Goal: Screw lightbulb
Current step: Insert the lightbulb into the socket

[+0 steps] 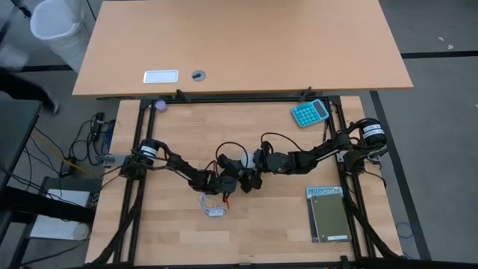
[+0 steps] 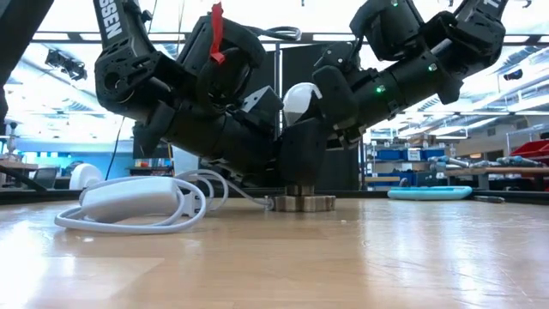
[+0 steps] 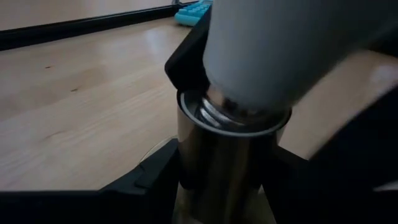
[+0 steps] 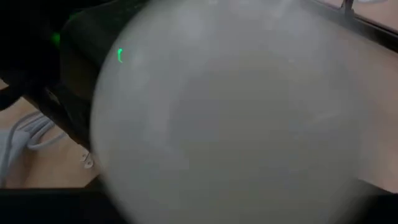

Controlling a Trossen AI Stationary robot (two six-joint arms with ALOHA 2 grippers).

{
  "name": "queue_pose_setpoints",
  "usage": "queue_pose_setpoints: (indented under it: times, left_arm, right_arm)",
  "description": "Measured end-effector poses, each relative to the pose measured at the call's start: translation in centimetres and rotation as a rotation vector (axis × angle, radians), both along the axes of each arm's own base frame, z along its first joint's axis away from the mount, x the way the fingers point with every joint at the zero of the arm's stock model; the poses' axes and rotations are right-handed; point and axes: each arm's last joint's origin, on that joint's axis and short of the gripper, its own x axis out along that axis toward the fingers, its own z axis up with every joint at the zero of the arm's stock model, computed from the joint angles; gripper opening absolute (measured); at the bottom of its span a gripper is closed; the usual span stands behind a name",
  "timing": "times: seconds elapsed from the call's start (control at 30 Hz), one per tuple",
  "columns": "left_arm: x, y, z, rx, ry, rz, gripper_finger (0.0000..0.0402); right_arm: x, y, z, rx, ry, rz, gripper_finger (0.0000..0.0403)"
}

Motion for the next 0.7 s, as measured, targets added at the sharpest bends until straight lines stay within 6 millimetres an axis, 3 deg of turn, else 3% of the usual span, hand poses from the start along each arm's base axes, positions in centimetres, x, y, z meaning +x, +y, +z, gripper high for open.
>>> queue_pose_setpoints:
  times: [0.23, 0.7]
  left_arm:
    - [0.0, -0.2, 0.0, -0.001, 0.004, -0.009, 0.0206]
    - [0.0, -0.3, 0.0, 0.002, 0.008, -0.021, 0.0206]
  right_arm:
    - [0.0, -0.4, 0.2, -0.002, 0.004, 0.018, 0.0282]
    - [-0.4, -0.4, 1.5, -0.006, 0.038, 0.071, 0.0286]
